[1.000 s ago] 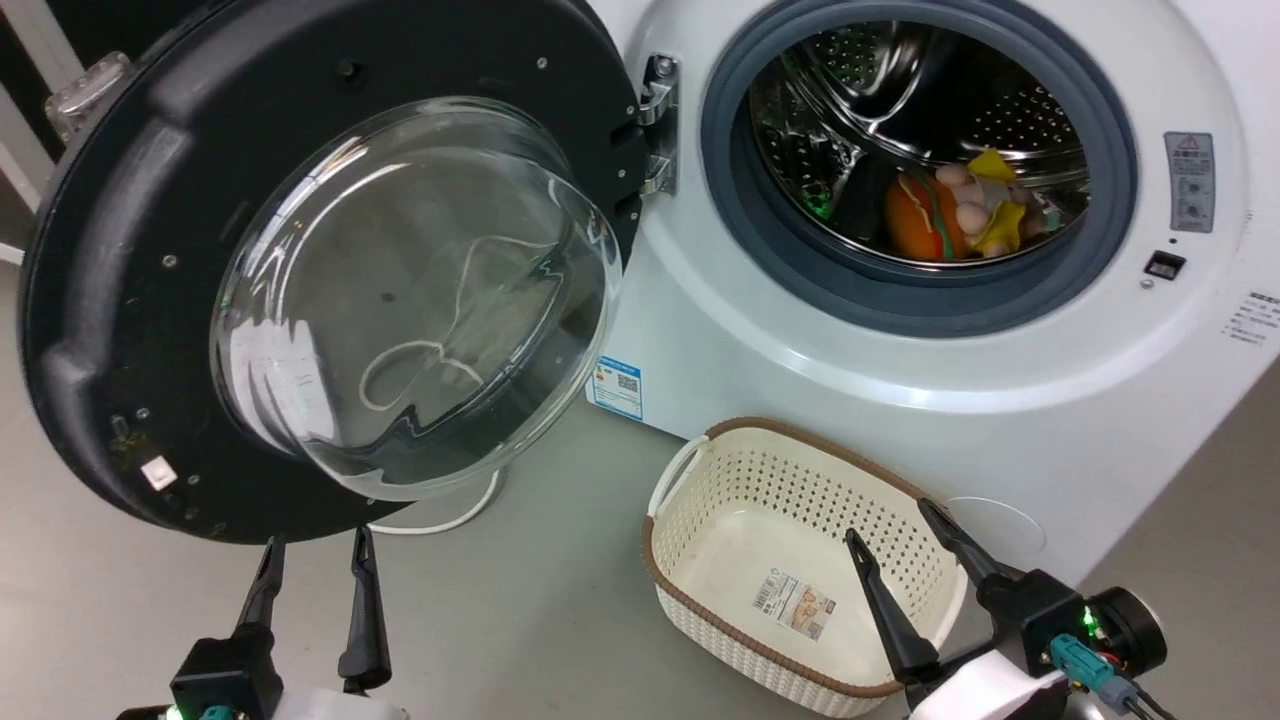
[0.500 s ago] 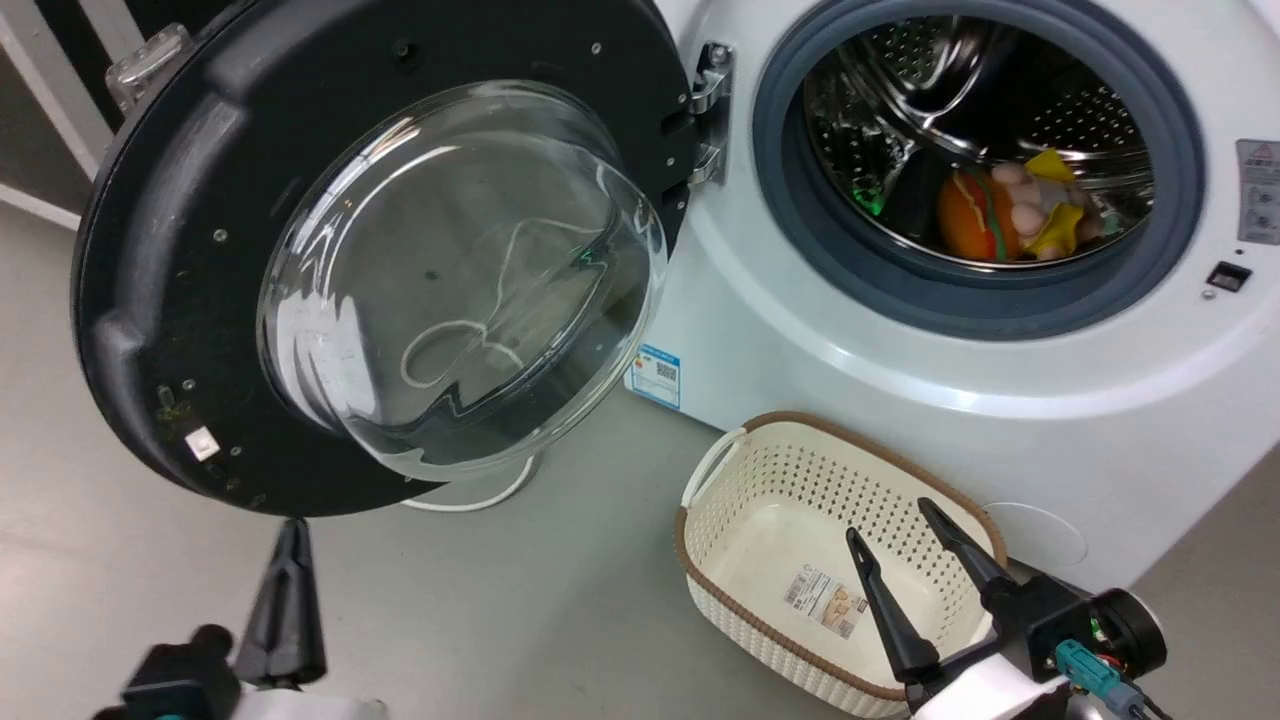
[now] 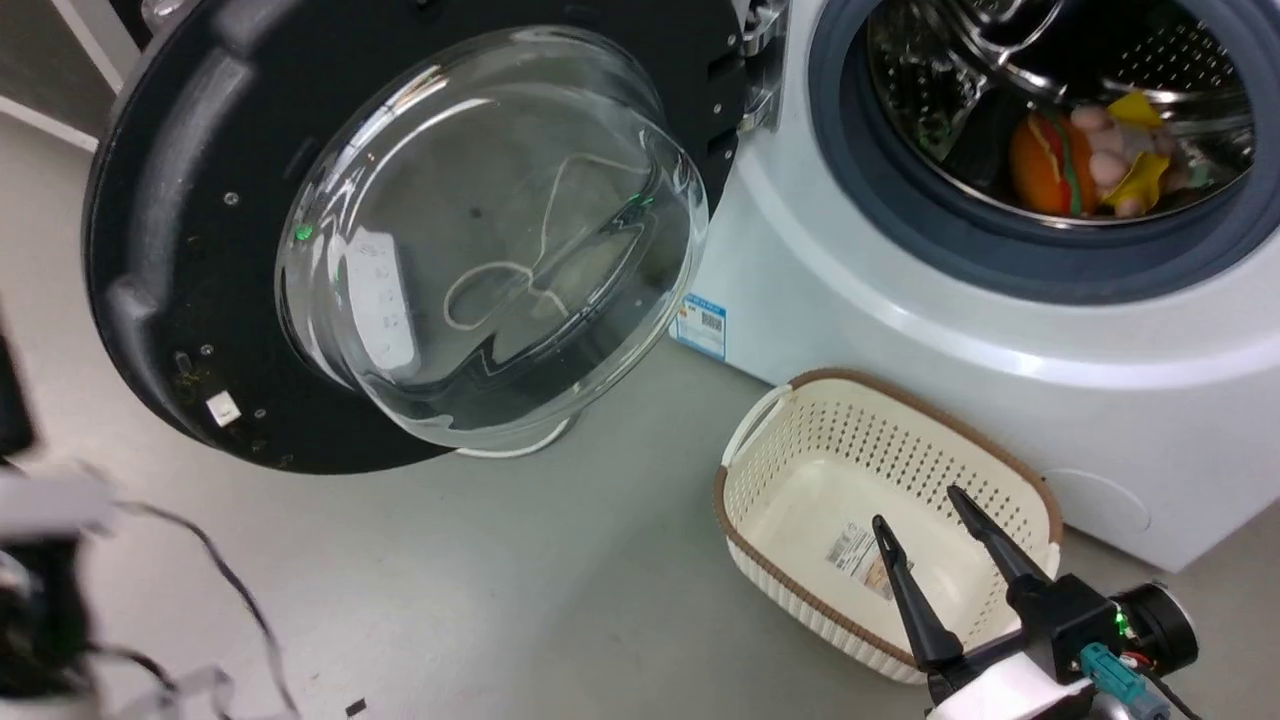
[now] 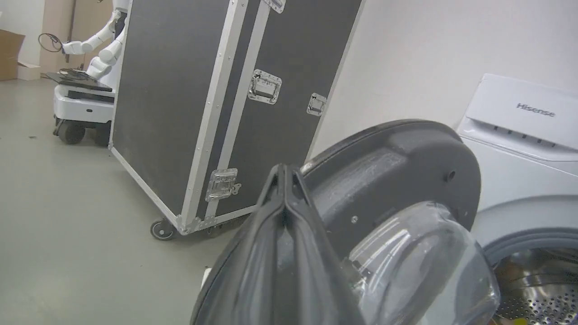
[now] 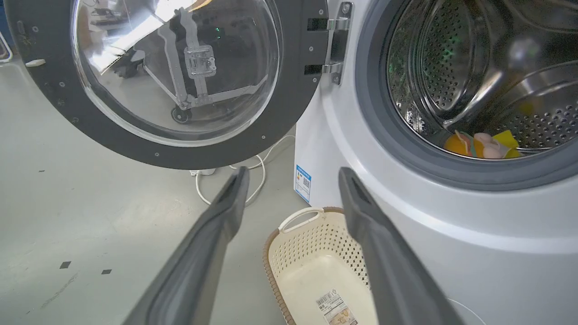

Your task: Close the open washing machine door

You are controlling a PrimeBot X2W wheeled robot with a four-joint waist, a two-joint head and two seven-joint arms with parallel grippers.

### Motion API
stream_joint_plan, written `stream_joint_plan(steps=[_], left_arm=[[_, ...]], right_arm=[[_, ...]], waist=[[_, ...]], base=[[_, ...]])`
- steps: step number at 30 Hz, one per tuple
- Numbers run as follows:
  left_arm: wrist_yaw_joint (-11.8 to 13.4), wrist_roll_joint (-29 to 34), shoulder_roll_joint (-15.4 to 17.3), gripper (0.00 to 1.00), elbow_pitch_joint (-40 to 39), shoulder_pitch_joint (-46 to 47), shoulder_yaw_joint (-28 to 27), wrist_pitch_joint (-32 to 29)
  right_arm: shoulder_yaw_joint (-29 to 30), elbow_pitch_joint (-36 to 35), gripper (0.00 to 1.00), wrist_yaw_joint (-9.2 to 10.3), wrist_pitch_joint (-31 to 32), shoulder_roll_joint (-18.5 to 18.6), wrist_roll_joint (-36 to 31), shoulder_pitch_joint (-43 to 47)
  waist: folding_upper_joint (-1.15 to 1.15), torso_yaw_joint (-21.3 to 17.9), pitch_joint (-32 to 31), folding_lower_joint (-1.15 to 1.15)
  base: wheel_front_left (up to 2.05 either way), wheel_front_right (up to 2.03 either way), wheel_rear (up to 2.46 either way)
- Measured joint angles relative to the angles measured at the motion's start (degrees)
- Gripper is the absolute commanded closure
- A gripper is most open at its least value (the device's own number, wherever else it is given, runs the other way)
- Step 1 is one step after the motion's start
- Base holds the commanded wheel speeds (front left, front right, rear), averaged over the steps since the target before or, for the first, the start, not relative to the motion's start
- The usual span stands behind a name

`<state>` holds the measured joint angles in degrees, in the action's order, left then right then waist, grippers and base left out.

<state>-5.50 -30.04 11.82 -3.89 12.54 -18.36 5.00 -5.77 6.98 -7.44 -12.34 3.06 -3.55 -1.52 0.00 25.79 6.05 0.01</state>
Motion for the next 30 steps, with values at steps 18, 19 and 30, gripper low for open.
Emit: stream_joint_plan(steps=[18,19,30], left_arm=[[9.9,-40.3,12.3,1.00,36.7,29.4,-15.4,-41.5],[9.8,-41.0,12.5,1.00,37.1,29.5,-15.3,-43.3],[5.8,-48.1,12.0,1.00,32.6,22.2,-15.1,-59.6]], right_arm=[[-1.0,0.3,0.00,0.00,-2.0,-0.1,-2.0,-1.5],[-1.1,0.4,0.00,0.00,-2.1,-0.1,-2.0,-1.6],[-1.0,1.5,0.00,0.00,-2.2,-0.1,-1.3,-2.2]], waist=[[0.00,-0.4,6.3,0.00],[0.00,-0.6,6.3,0.00],[0.00,-3.2,4.1,-0.01]], base=[[0.00,0.00,0.00],[0.00,0.00,0.00],[0.00,0.00,0.00]])
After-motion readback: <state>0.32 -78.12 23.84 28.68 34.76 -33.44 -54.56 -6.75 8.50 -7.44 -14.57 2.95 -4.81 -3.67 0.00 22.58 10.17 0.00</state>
